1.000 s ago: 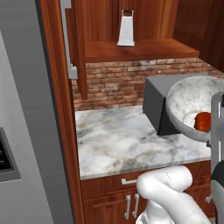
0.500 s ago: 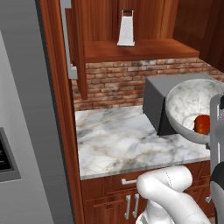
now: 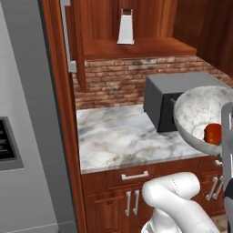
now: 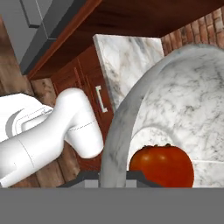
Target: Pick the tomato from the cabinet and place it in the bowl. Then pick the bowl and place it in the sink. Then turn on the sink facuet.
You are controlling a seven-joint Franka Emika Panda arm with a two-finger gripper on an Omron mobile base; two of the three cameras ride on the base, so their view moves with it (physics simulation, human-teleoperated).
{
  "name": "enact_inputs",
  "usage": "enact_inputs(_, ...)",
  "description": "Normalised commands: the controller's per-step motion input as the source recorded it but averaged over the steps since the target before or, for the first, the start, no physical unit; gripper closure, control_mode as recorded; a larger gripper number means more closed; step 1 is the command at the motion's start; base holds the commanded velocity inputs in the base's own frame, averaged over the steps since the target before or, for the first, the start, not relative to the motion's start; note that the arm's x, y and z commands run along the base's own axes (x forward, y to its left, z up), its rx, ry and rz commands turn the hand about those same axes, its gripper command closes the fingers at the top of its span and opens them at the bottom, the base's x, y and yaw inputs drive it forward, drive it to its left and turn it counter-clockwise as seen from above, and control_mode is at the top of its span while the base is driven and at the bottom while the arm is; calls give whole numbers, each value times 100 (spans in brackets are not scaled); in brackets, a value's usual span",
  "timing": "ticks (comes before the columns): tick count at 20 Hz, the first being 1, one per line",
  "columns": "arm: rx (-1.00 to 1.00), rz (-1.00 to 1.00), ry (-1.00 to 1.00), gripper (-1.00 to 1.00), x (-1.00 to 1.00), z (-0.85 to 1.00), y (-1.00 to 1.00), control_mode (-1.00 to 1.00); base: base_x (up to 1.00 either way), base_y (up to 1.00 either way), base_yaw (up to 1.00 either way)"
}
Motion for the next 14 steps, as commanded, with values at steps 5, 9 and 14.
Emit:
enact_inputs(5, 0, 0, 0, 100, 0, 0, 0, 100, -55, -44, -7)
enact_inputs(9, 0, 0, 0, 100, 0, 0, 0, 100, -5, -48, -28)
enact_inputs(14, 0, 0, 0, 100, 0, 0, 0, 100, 0, -40, -50)
